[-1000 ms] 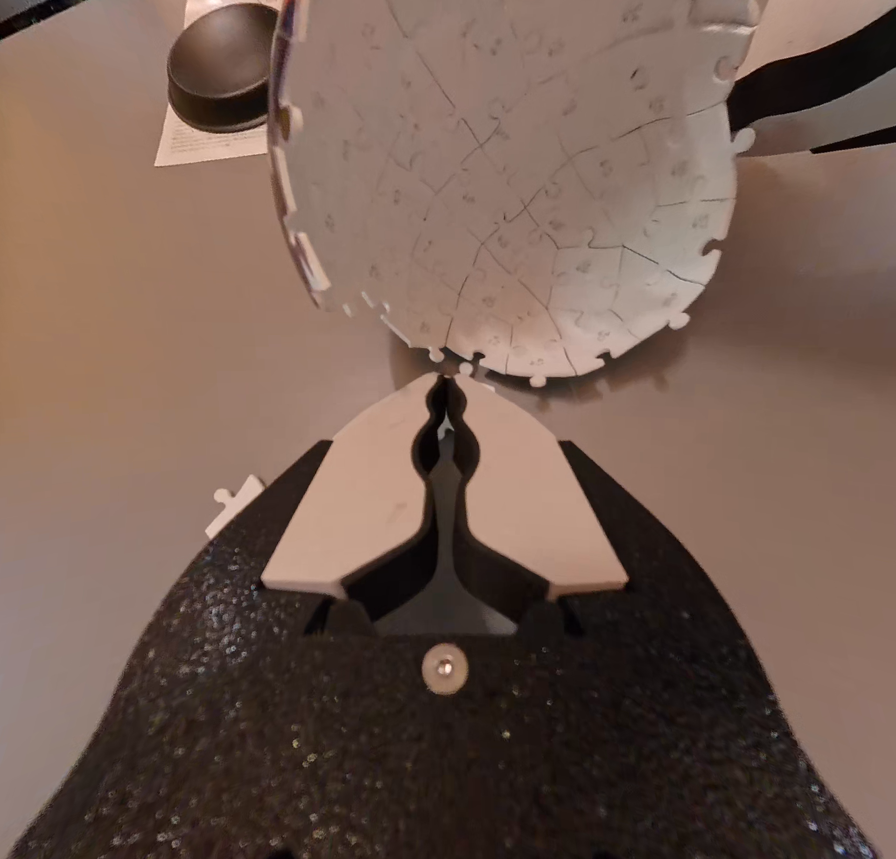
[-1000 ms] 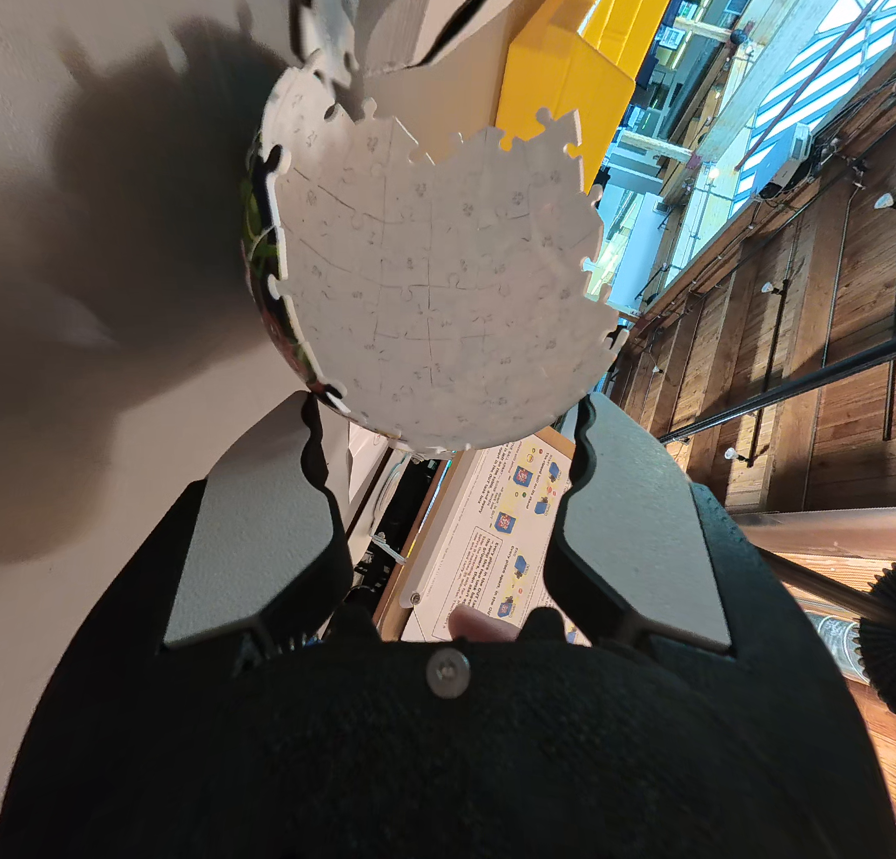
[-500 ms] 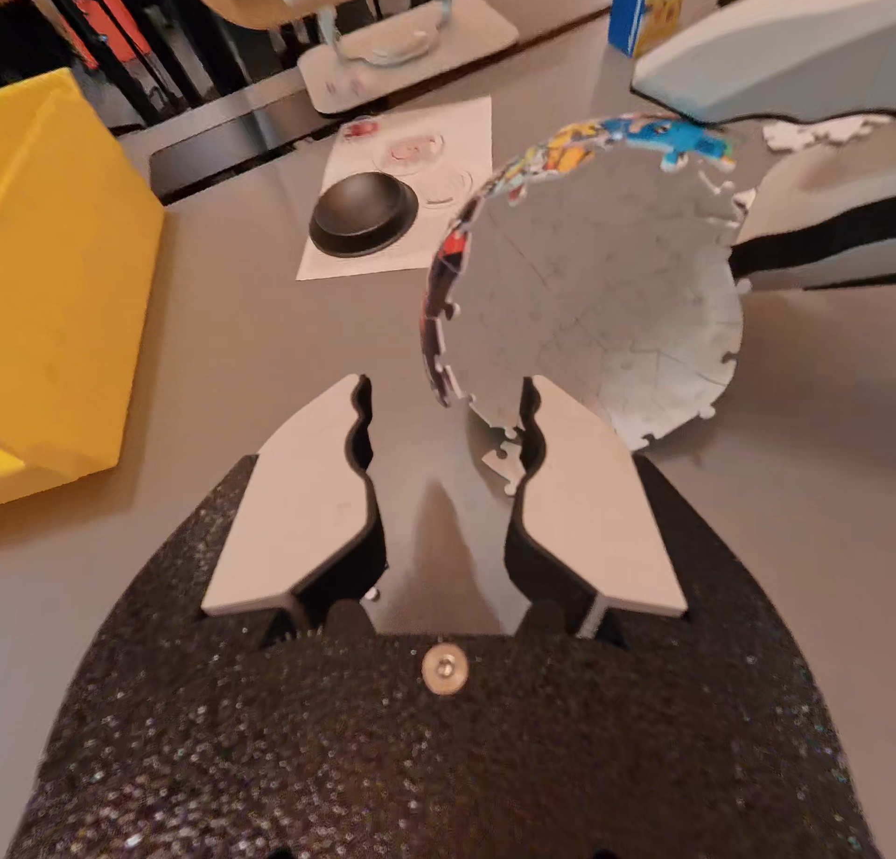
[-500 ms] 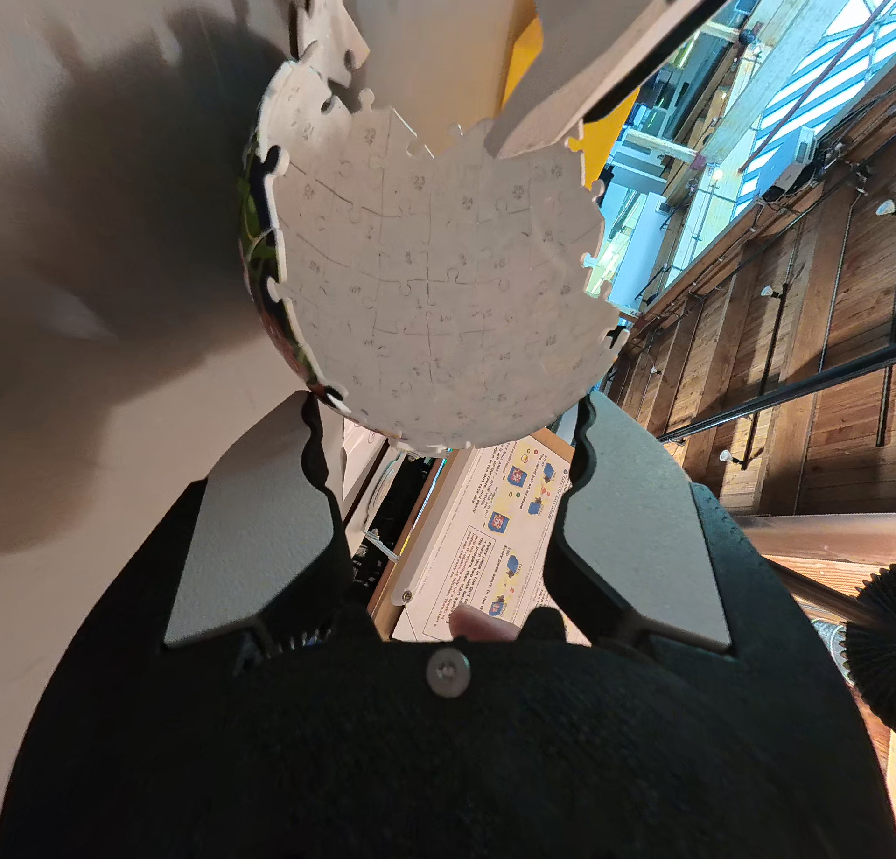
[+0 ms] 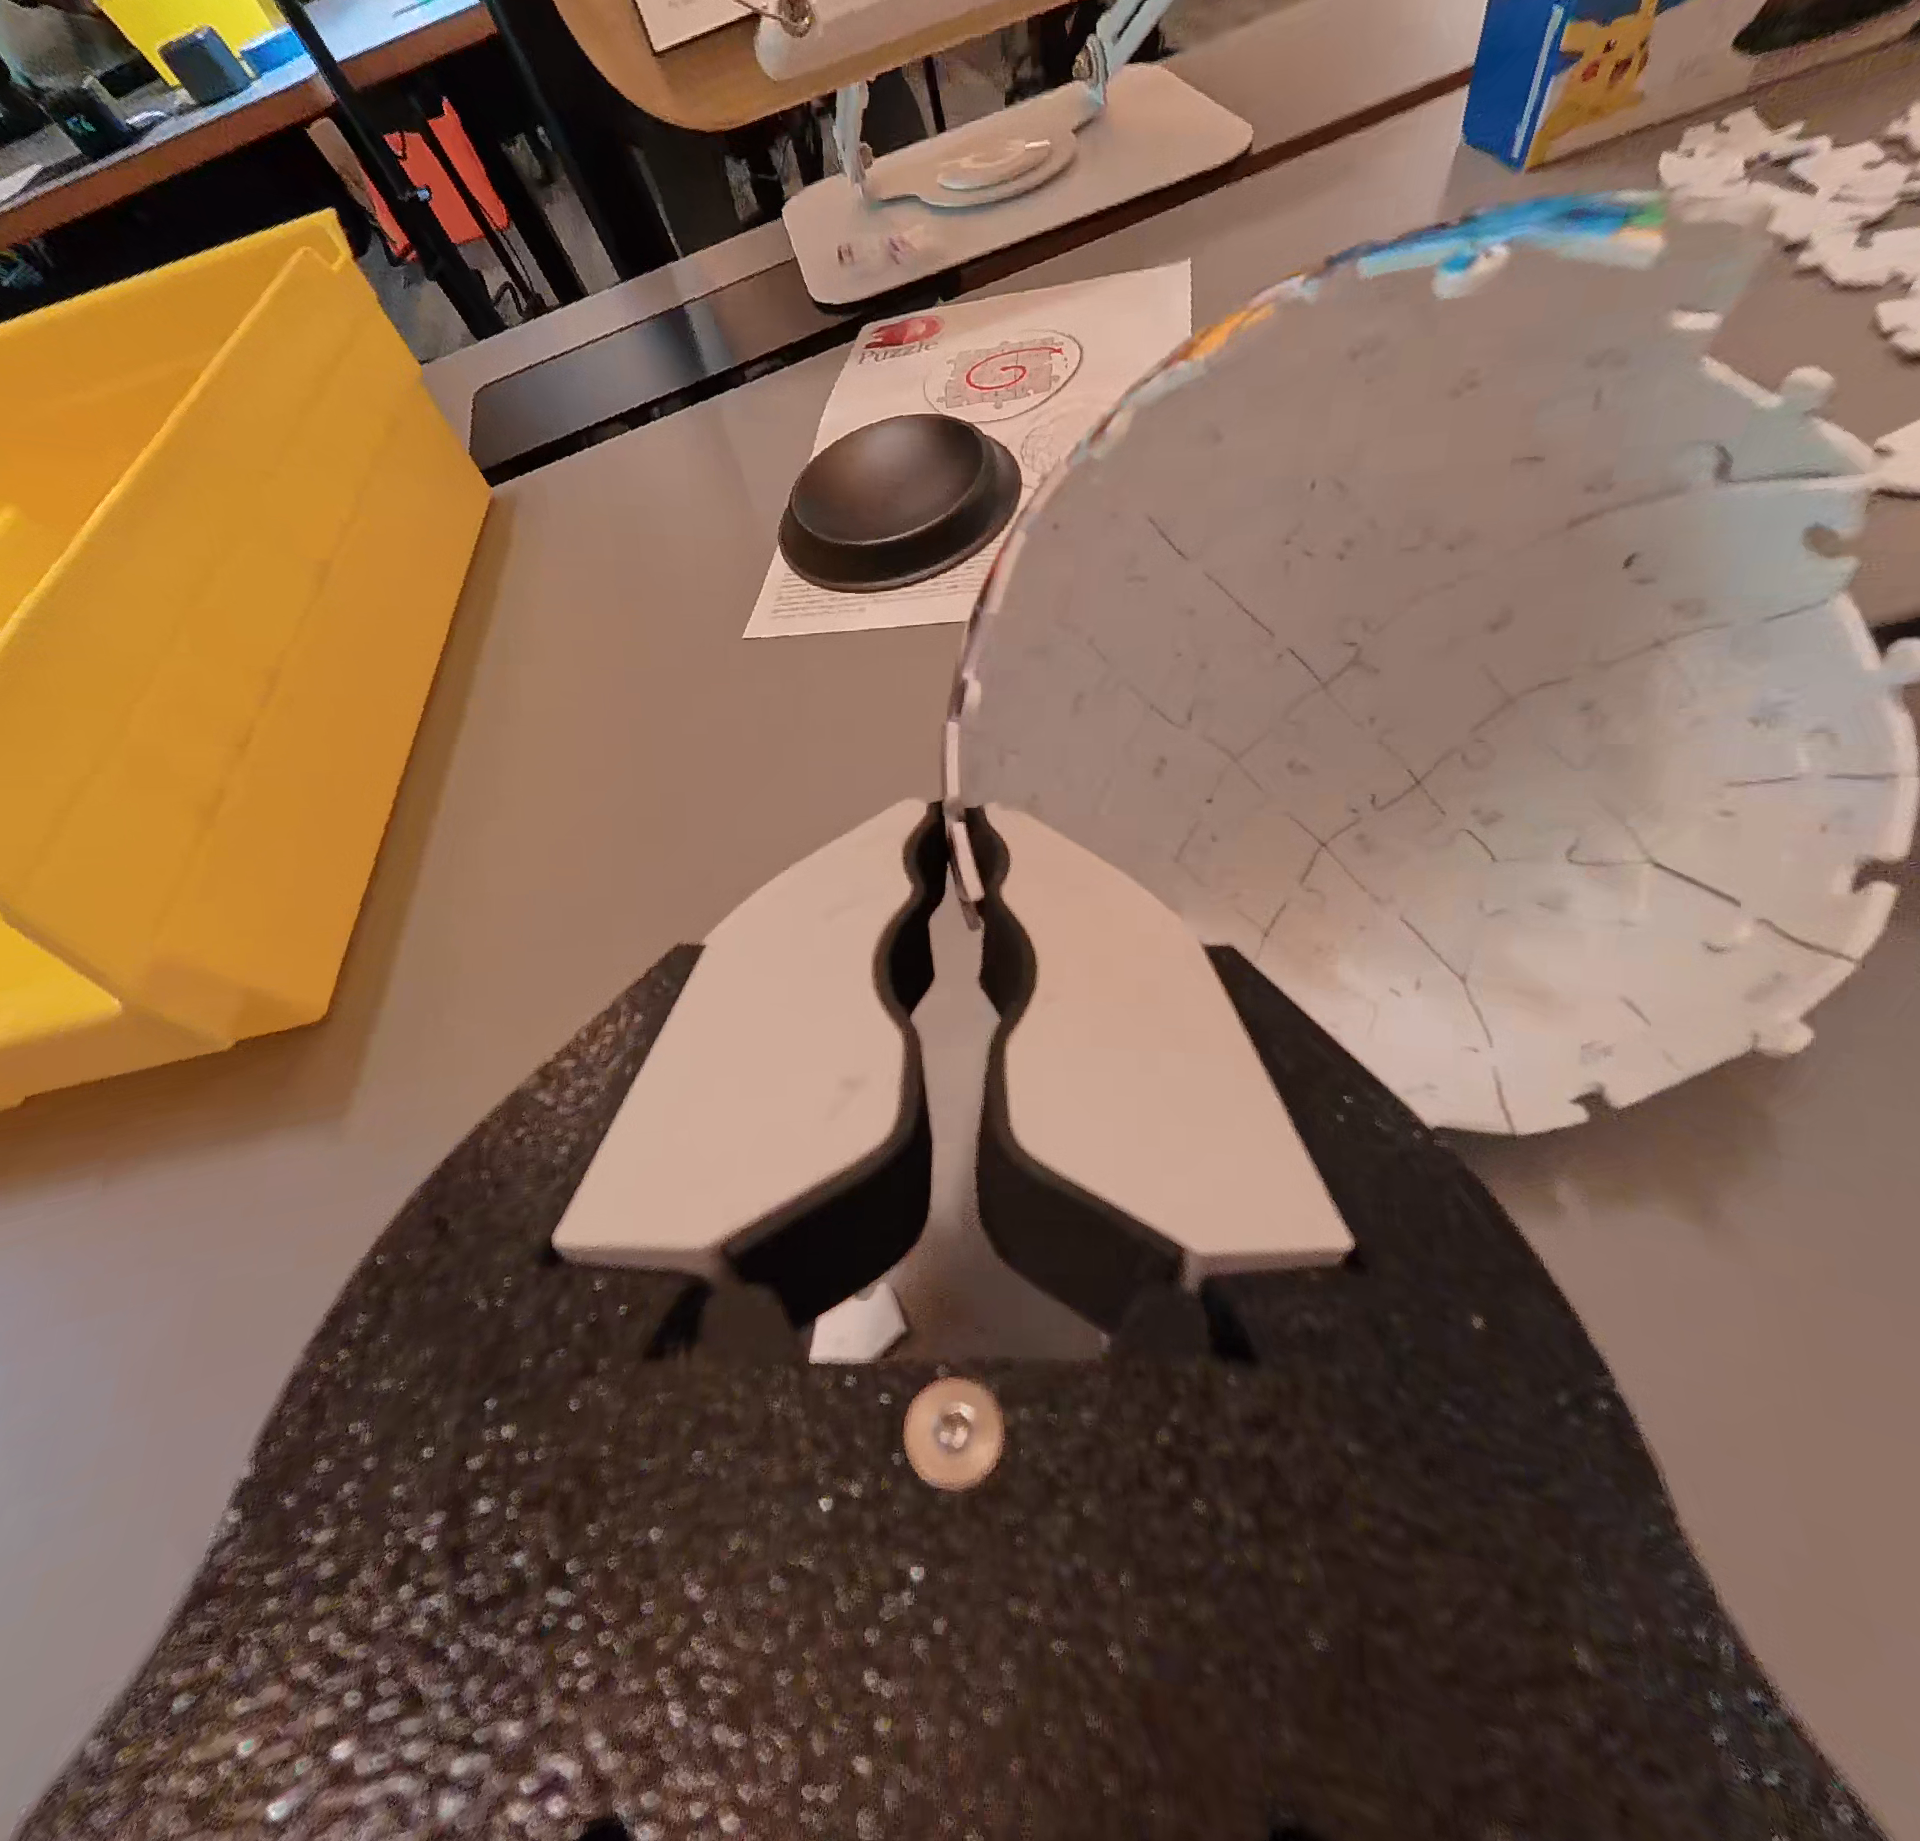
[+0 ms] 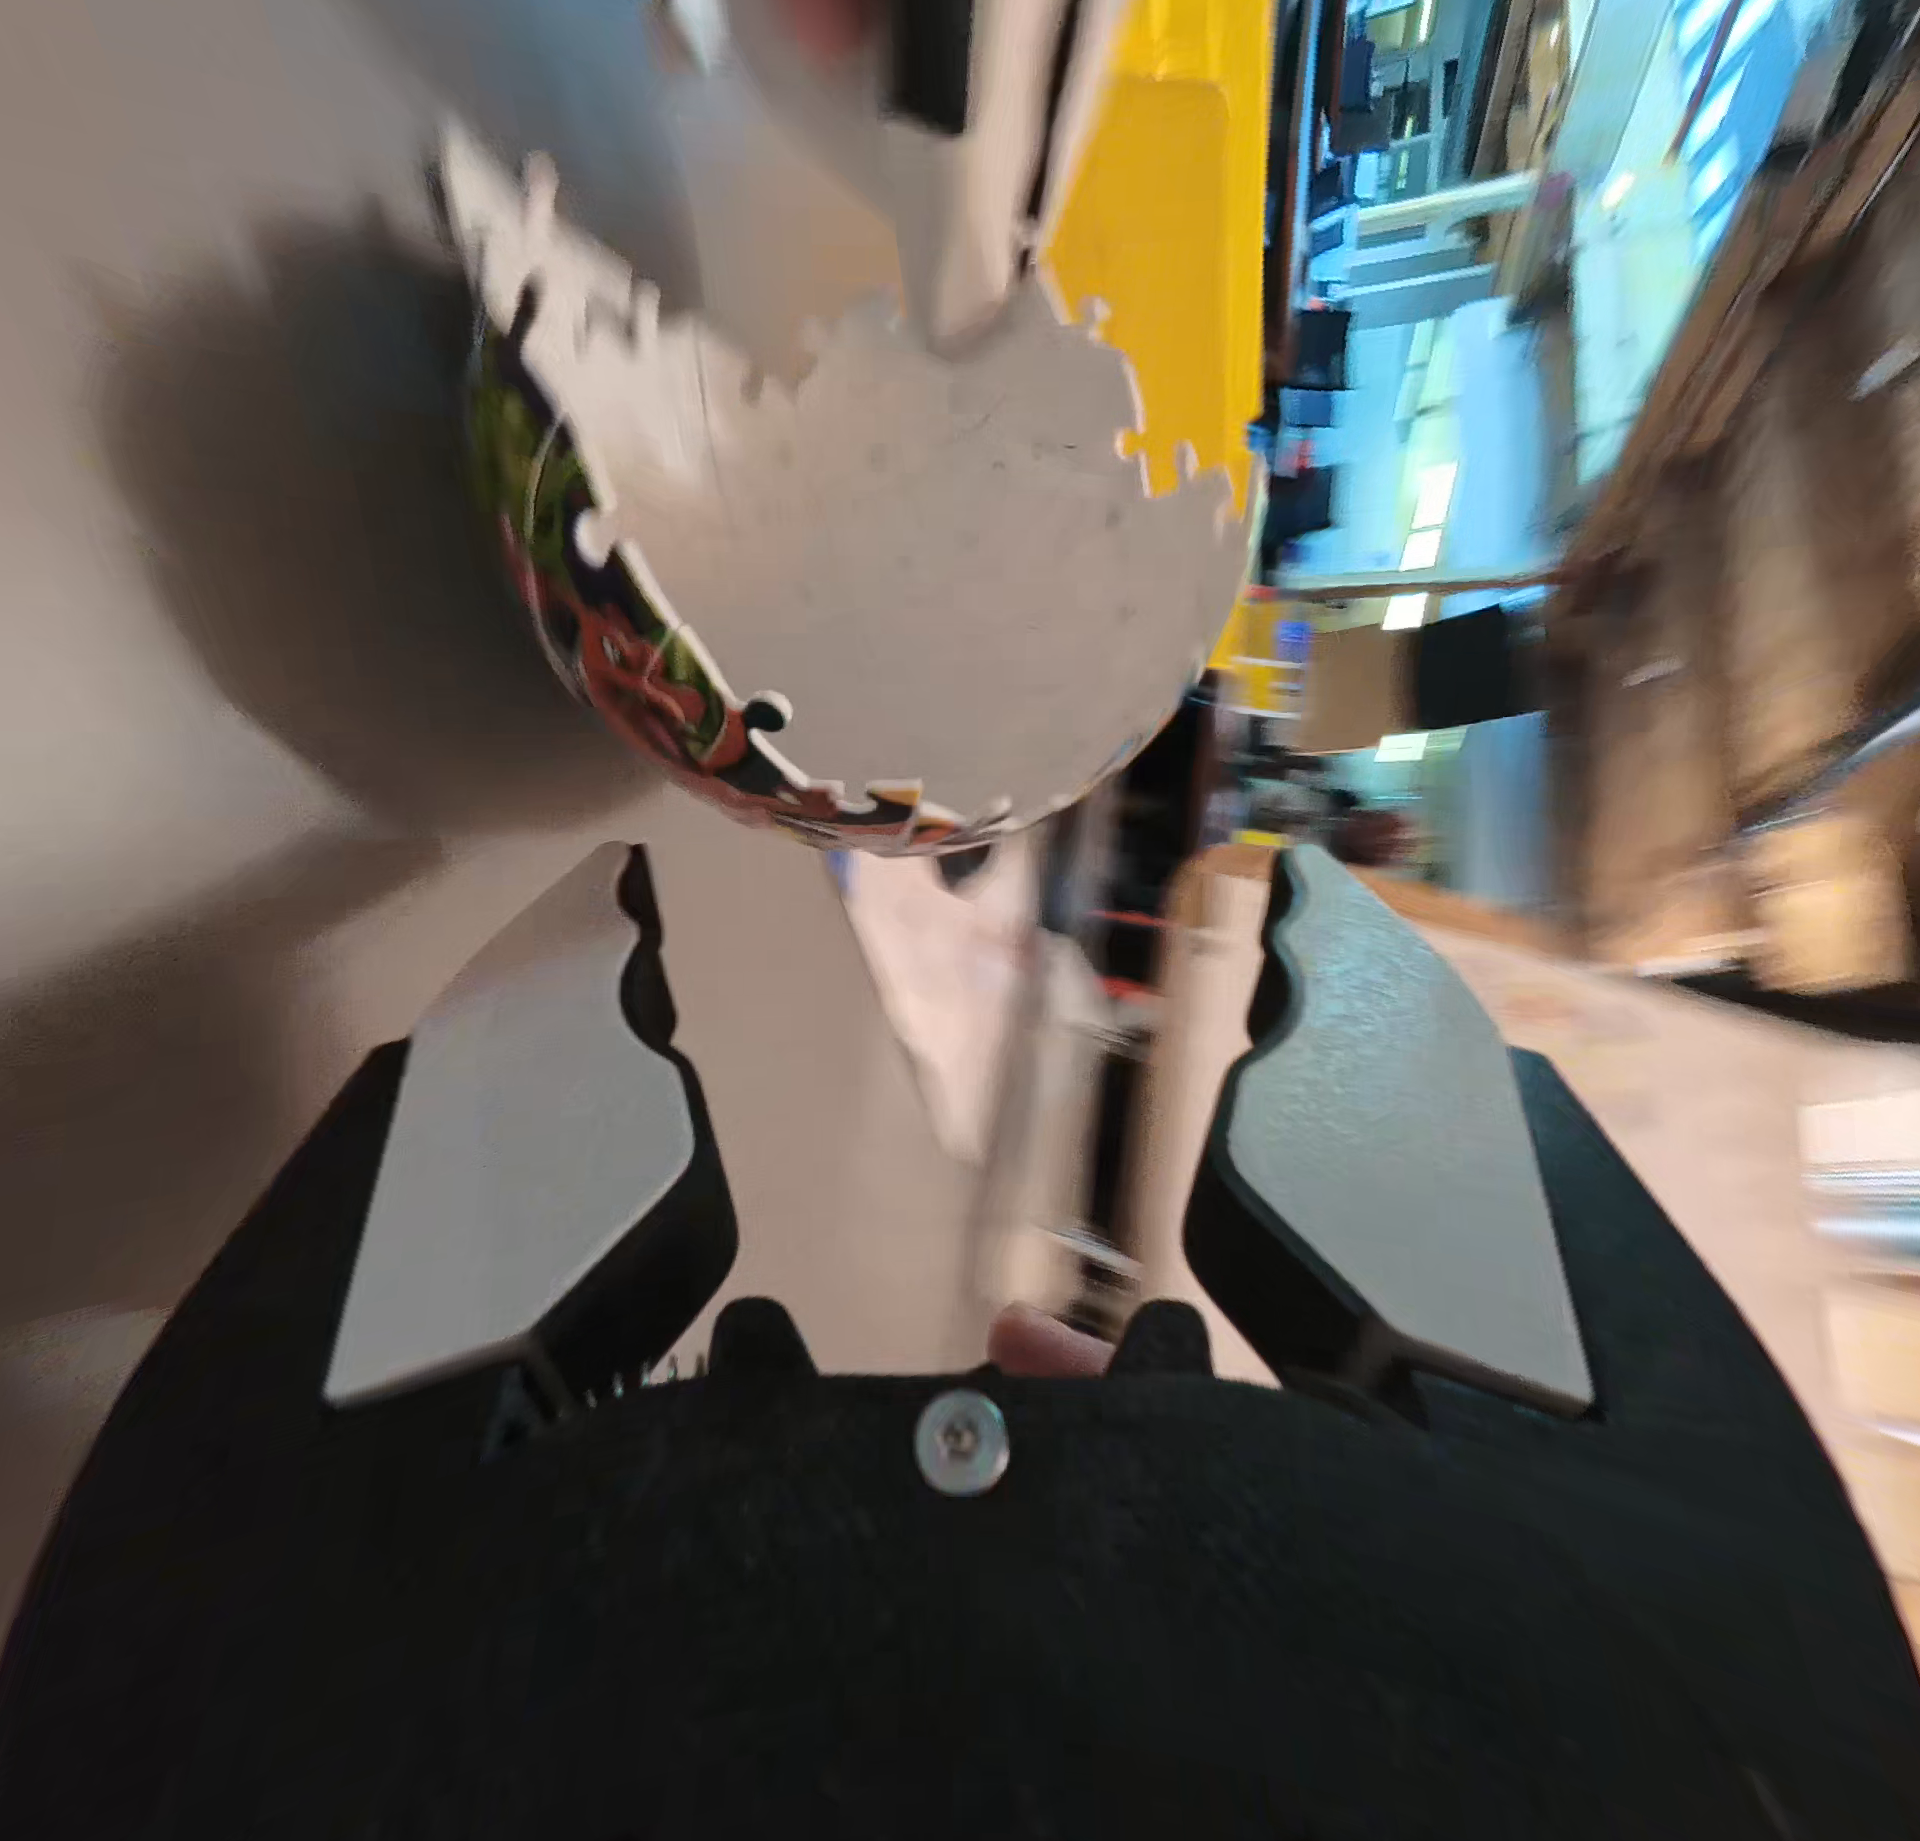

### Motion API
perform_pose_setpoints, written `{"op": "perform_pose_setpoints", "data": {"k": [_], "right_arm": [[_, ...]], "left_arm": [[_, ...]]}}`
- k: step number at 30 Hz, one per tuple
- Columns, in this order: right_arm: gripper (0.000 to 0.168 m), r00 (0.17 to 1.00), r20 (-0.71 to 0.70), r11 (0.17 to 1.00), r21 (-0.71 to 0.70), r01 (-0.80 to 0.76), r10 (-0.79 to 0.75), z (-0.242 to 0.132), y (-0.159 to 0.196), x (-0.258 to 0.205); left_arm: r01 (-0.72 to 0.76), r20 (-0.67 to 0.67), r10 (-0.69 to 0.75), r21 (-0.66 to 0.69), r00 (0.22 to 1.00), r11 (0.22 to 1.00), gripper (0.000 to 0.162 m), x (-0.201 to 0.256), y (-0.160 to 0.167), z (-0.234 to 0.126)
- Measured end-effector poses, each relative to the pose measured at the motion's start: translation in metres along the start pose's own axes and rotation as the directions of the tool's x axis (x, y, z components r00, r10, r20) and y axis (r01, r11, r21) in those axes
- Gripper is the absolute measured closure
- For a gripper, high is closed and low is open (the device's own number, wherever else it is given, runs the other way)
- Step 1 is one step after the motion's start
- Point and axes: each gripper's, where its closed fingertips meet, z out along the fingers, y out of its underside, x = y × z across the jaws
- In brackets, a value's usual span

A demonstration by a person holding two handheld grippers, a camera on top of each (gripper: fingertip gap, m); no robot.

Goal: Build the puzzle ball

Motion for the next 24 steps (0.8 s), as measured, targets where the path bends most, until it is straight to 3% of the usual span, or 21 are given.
{"op": "perform_pose_setpoints", "data": {"k": [3, 7, 17, 24], "right_arm": [[0.049, 0.947, 0.158, 0.95, 0.099, -0.295, 0.278, 0.008, -0.004, -0.019], [0.048, 0.87, 0.314, 0.877, 0.175, -0.447, 0.38, 0.019, -0.021, -0.029], [0.042, 0.955, 0.258, 0.957, 0.209, -0.2, 0.143, 0.033, -0.025, -0.021], [0.043, 0.972, 0.231, 0.993, 0.121, 0.004, -0.032, 0.024, 0.0, -0.006]], "left_arm": [[0.016, -0.019, -0.015, 0.059, 1.0, 0.998, 0.159, 0.002, -0.003, -0.003], [0.001, -0.015, 0.0, 0.063, 1.0, 0.998, 0.159, 0.002, -0.004, -0.003], [0.026, -0.042, -0.025, 0.02, 0.999, 0.999, 0.159, 0.004, -0.003, 0.002], [0.02, -0.117, -0.015, 0.044, 0.993, 0.999, 0.153, 0.02, -0.015, 0.012]]}}
